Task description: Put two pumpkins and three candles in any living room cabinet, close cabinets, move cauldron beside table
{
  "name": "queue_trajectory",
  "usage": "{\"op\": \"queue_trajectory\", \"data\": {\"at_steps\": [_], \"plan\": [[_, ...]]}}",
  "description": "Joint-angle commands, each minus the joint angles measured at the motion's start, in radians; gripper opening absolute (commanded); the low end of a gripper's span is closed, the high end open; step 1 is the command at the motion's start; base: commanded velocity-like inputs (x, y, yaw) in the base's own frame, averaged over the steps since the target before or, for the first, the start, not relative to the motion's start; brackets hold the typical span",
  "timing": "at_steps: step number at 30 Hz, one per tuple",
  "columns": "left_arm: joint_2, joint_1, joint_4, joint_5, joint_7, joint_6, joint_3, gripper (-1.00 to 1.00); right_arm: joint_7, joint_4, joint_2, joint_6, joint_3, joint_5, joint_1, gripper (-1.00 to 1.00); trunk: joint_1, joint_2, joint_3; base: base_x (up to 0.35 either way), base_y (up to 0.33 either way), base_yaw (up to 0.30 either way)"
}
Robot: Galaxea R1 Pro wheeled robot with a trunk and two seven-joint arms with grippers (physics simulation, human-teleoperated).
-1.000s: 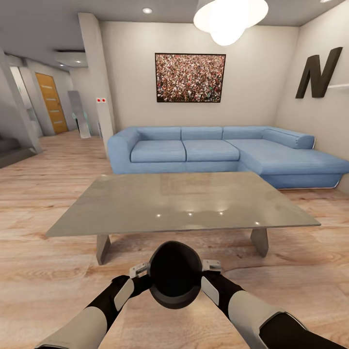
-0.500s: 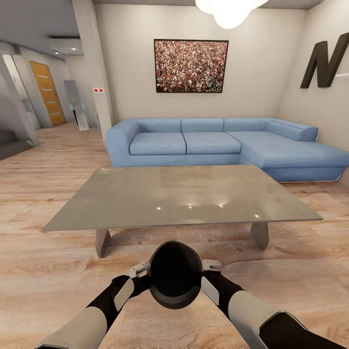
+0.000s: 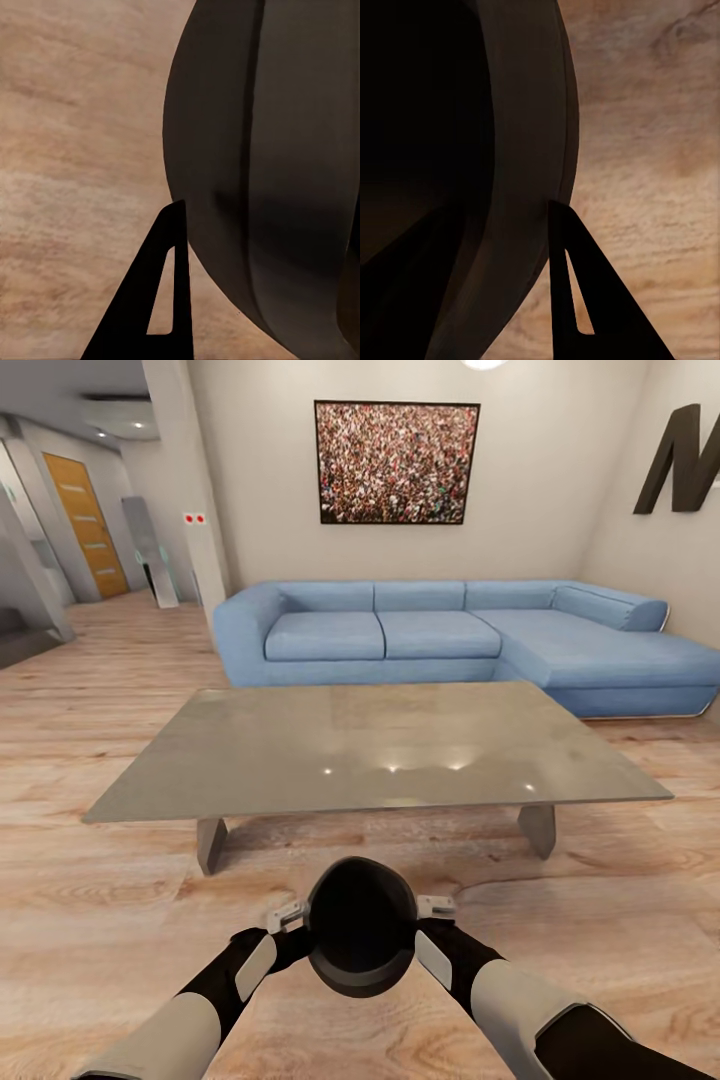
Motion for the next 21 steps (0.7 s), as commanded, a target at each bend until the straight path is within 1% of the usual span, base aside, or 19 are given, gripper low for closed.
{"op": "queue_trajectory", "data": {"at_steps": [1,15,21], "plan": [[0.002,0.000,-0.001,-0.012,0.013,0.005,-0.007,-1.00,-0.008,-0.026,0.000,-0.004,-0.016,0.020,-0.002,-1.00,0.000,-0.001,-0.005,0.000,0.000,0.000],[0.002,0.000,-0.002,-0.012,0.013,0.005,-0.007,-1.00,-0.008,-0.026,0.000,-0.002,-0.016,0.020,-0.002,-1.00,0.006,-0.004,-0.059,0.000,0.000,0.000],[0.002,0.000,-0.003,-0.012,0.013,0.005,-0.007,-1.00,-0.008,-0.026,0.000,-0.002,-0.016,0.020,-0.002,-1.00,0.006,-0.004,-0.059,0.000,0.000,0.000]]}}
